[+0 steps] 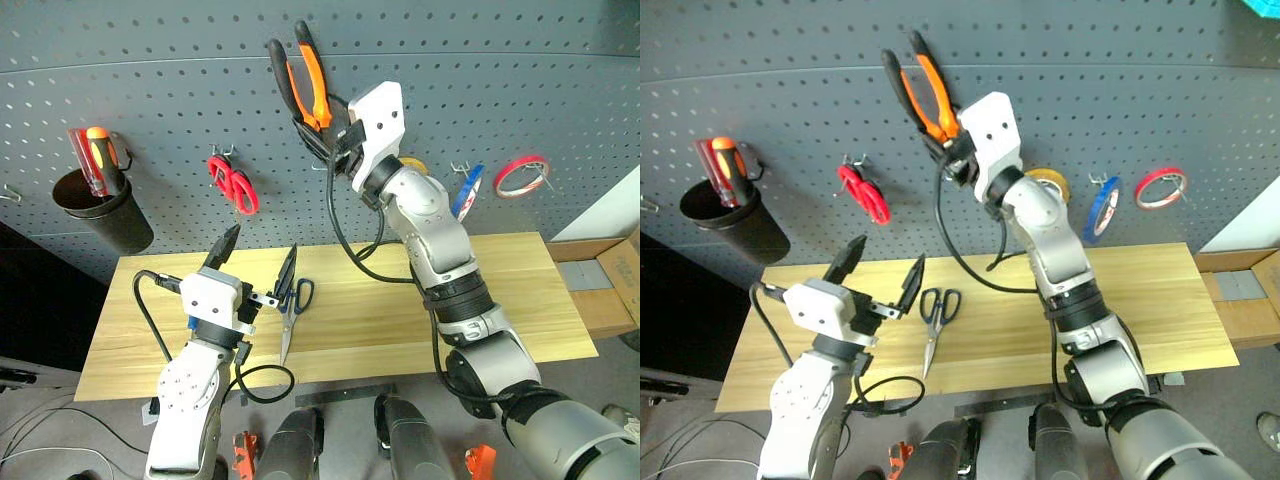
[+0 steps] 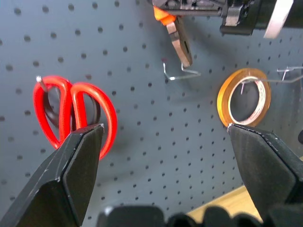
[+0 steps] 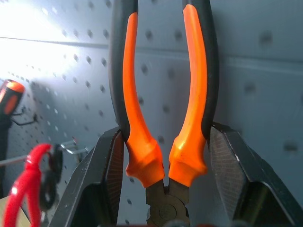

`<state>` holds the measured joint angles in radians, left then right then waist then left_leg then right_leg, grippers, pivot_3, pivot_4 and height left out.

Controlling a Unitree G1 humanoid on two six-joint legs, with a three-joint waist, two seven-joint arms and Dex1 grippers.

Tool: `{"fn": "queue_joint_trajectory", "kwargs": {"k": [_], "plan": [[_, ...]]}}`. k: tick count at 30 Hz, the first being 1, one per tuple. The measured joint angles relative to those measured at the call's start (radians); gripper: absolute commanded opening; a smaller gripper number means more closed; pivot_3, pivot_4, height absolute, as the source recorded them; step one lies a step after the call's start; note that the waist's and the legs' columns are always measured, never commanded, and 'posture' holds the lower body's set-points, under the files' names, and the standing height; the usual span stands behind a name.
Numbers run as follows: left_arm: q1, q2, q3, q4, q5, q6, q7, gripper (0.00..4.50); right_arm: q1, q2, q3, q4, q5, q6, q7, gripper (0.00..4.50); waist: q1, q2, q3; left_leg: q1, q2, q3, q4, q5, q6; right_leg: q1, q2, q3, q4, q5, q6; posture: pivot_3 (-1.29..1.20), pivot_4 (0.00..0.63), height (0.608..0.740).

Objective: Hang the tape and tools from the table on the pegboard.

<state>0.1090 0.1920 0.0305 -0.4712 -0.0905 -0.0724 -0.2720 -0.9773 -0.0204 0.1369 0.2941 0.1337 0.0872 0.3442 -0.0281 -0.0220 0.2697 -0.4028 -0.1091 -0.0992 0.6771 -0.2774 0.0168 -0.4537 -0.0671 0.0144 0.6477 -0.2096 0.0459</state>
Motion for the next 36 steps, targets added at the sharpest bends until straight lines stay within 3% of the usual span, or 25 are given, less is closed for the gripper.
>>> {"fn": "queue_joint_trajectory", "kwargs": {"k": [13, 20, 30, 36], "plan": [[-0.012, 0.006, 0.006, 0.008, -0.009, 0.019, -0.002, 4.5, -0.01, 0.046, -0.015, 0.145, -0.041, -0.113, -0.02, 2.09, 0.0, 0.0, 0.0, 0.002, 0.0, 0.0, 0.001, 0.001, -0.001, 0.002, 0.0, 0.0, 0.001, 0.002, -0.003, 0.02, 0.225, 0.74], [-0.012, 0.007, 0.006, 0.011, -0.009, 0.022, -0.002, 4.5, 0.071, 0.05, -0.007, 0.106, -0.046, -0.095, -0.022, 4.47, 0.0, 0.0, -0.001, 0.002, 0.0, 0.001, 0.001, 0.001, -0.001, 0.002, 0.0, 0.0, 0.001, 0.002, -0.003, 0.02, 0.23, 0.74], [-0.021, 0.014, 0.028, 0.039, -0.021, 0.049, -0.001, 4.5, 0.125, 0.014, -0.002, -0.007, -0.065, -0.022, -0.037, 4.47, 0.003, 0.0, -0.001, 0.003, 0.0, 0.0, 0.001, 0.001, -0.002, 0.003, 0.0, 0.0, 0.001, 0.003, -0.004, -0.01, 0.239, 0.74], [0.052, 0.071, 0.044, 0.175, -0.019, 0.085, -0.032, 4.5, 0.391, -0.104, 0.041, -0.328, -0.039, 0.19, 0.053, 4.47, -0.002, 0.001, -0.002, 0.002, 0.001, 0.0, 0.0, 0.001, -0.002, 0.002, 0.0, 0.0, -0.001, 0.003, -0.004, -0.05, 0.242, 0.74]]}}
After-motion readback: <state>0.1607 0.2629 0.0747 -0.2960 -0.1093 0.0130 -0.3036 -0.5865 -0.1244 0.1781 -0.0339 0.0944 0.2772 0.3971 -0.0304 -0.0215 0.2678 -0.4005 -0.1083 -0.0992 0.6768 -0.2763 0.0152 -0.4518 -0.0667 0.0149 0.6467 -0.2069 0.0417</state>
